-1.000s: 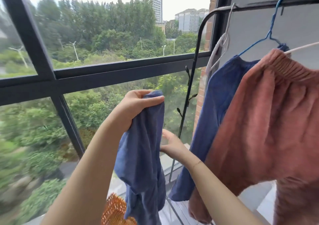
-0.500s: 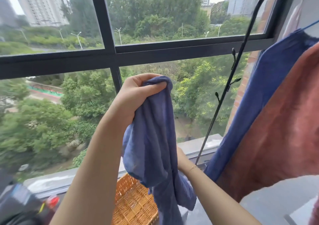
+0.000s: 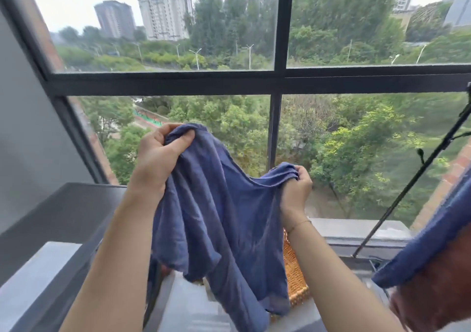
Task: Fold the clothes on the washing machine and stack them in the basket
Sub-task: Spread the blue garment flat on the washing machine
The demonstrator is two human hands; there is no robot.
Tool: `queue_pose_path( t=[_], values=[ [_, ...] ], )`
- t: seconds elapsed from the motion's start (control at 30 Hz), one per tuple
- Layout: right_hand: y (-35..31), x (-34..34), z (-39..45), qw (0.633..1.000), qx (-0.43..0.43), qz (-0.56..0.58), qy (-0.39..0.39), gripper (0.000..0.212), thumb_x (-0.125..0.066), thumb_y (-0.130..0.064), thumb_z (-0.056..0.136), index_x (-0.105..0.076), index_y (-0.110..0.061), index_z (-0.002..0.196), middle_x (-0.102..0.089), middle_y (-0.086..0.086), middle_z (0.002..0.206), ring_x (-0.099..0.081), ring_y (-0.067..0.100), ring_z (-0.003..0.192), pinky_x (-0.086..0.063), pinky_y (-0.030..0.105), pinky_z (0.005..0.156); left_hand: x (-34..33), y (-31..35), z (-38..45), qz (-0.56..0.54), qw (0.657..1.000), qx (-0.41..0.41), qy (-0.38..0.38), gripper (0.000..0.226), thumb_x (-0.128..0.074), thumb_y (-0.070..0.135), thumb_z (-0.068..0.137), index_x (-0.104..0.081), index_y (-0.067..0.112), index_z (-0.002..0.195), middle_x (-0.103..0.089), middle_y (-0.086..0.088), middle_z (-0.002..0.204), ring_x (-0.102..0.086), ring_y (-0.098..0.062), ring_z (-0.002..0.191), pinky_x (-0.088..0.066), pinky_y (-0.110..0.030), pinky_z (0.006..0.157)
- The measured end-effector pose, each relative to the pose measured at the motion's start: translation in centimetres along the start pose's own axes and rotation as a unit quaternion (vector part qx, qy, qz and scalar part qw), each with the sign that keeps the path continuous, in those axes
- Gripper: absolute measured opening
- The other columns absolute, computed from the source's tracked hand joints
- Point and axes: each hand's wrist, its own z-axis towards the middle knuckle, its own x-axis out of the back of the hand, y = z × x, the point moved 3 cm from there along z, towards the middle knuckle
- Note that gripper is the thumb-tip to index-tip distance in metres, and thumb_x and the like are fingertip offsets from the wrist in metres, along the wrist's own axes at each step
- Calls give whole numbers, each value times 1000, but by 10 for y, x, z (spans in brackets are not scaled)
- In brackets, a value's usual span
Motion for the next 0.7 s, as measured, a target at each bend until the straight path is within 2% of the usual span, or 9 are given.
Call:
queue_pose_path(
  t=[0.13, 0.23, 0.37, 0.43, 0.53, 0.6, 0.7],
  values=[
    [-16, -47, -42, 999, 3, 48, -2, 29, -41, 3, 92, -48, -20, 77, -49, -3, 71, -40, 6, 64, -36, 13, 54, 89, -11, -16, 46, 995, -8, 84, 12, -69, 20, 87, -68, 28, 80, -68, 8, 79, -62, -11, 80, -49, -31, 82],
    [-20, -83, -74, 998, 5, 66, 20, 24, -47, 0, 91, -48, -21, 79, -50, -5, 74, -41, 5, 63, -36, 11, 53, 159, -24, -32, 82, 984, 0, 158, 13, -66, 18, 89, -64, 28, 80, -65, 5, 78, -59, -14, 78, -49, -31, 79],
    [-22, -130, -112, 998, -12, 65, 13, 17, -49, 0, 90, -52, -17, 88, -53, -6, 78, -45, 5, 67, -38, 7, 56, 217, -48, -45, 118, 975, 40, 182, 17, -53, 14, 96, -54, 27, 86, -59, 6, 81, -53, -18, 84, -43, -33, 81],
    [-22, -153, -128, 998, -12, 65, -1, 15, -47, -1, 90, -54, -14, 94, -55, -6, 81, -48, 5, 69, -39, 9, 58, 245, -56, -51, 134, 969, 45, 204, 12, -48, 11, 98, -52, 22, 94, -58, 6, 84, -52, -18, 87, -40, -31, 82],
    [-22, -179, -147, 998, -7, 52, -24, 18, -43, 0, 90, -54, -13, 97, -55, -7, 80, -48, 5, 69, -38, 11, 59, 276, -62, -57, 168, 955, 51, 238, 9, -45, 13, 100, -50, 15, 107, -59, -2, 98, -52, -19, 92, -40, -32, 86],
    [-18, -201, -159, 998, -3, 53, -45, 18, -42, 1, 90, -53, -12, 96, -54, -7, 79, -46, 3, 68, -38, 11, 59, 291, -69, -59, 187, 947, 87, 246, 14, -44, 16, 100, -49, 12, 113, -58, -4, 105, -52, -22, 96, -42, -36, 92],
    [-10, -234, -170, 997, -10, 42, -71, 21, -40, 2, 90, -53, -12, 97, -54, -7, 81, -48, 4, 69, -39, 12, 60, 309, -85, -58, 151, 950, 136, 235, 10, -49, 17, 98, -48, 16, 108, -59, -7, 107, -55, -25, 100, -44, -43, 97]
  ],
)
